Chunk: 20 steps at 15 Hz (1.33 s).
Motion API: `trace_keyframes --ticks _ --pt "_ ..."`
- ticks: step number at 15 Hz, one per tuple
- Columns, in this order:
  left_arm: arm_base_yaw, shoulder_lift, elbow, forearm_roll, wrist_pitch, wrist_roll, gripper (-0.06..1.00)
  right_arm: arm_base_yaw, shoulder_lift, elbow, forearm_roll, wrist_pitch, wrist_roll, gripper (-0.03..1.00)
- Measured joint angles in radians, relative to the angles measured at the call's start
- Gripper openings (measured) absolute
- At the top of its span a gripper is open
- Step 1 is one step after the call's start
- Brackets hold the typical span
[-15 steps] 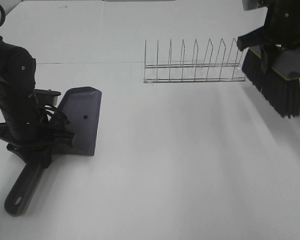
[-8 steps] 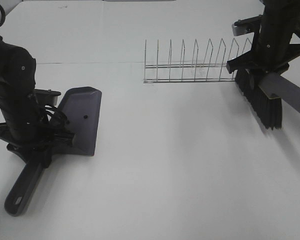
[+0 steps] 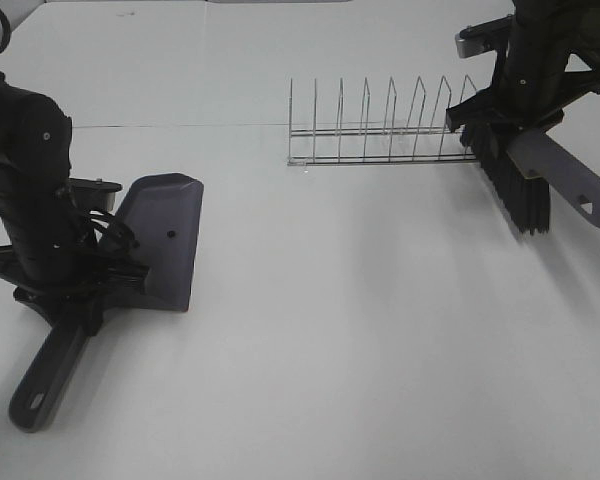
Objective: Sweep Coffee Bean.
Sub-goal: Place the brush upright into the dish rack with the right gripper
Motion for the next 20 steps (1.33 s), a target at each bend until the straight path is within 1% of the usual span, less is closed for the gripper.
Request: trace_keyframes --ticks 2,4,6,7,9,12,15,16,17,18,19,20 --pt "0.000 0.000 0.000 0.000 0.000 0.000 0.26 -0.016 0.039 -0.077 -0.003 0.005 0.006 0.28" --pt "0.000 0.000 0.000 0.000 0.000 0.000 0.26 -0.032 0.068 -0.131 0.013 0.006 -0.015 0.28" --pt "0.000 0.000 0.000 0.000 0.000 0.000 0.26 -0.053 0.107 -0.198 0.069 0.013 -0.065 0.28" --pt "0.000 0.000 0.000 0.000 0.000 0.000 0.26 -0.058 0.139 -0.246 0.088 0.017 -0.111 0.28" --pt "0.000 0.000 0.000 0.000 0.000 0.000 0.26 -0.061 0.166 -0.287 0.104 0.015 -0.118 0.28" --pt "0.000 0.000 0.000 0.000 0.000 0.000 0.26 -0.062 0.195 -0.329 0.096 -0.023 -0.121 0.28" --pt "0.000 0.000 0.000 0.000 0.000 0.000 0.26 -0.062 0.206 -0.335 0.084 -0.043 -0.099 0.33" --pt "0.000 0.000 0.000 0.000 0.000 0.000 0.26 -0.062 0.206 -0.335 0.080 -0.043 -0.082 0.42" --pt "0.000 0.000 0.000 0.000 -0.001 0.000 0.26 -0.062 0.206 -0.336 0.077 -0.043 -0.071 0.57" --pt "0.000 0.000 0.000 0.000 -0.001 0.000 0.26 -0.062 0.206 -0.340 0.071 -0.042 -0.069 0.70" --pt "0.000 0.000 0.000 0.000 -0.001 0.000 0.26 -0.062 0.206 -0.340 0.070 -0.042 -0.069 0.76" --pt "0.000 0.000 0.000 0.000 -0.001 0.000 0.26 -0.061 0.205 -0.341 0.070 -0.040 -0.069 0.80"
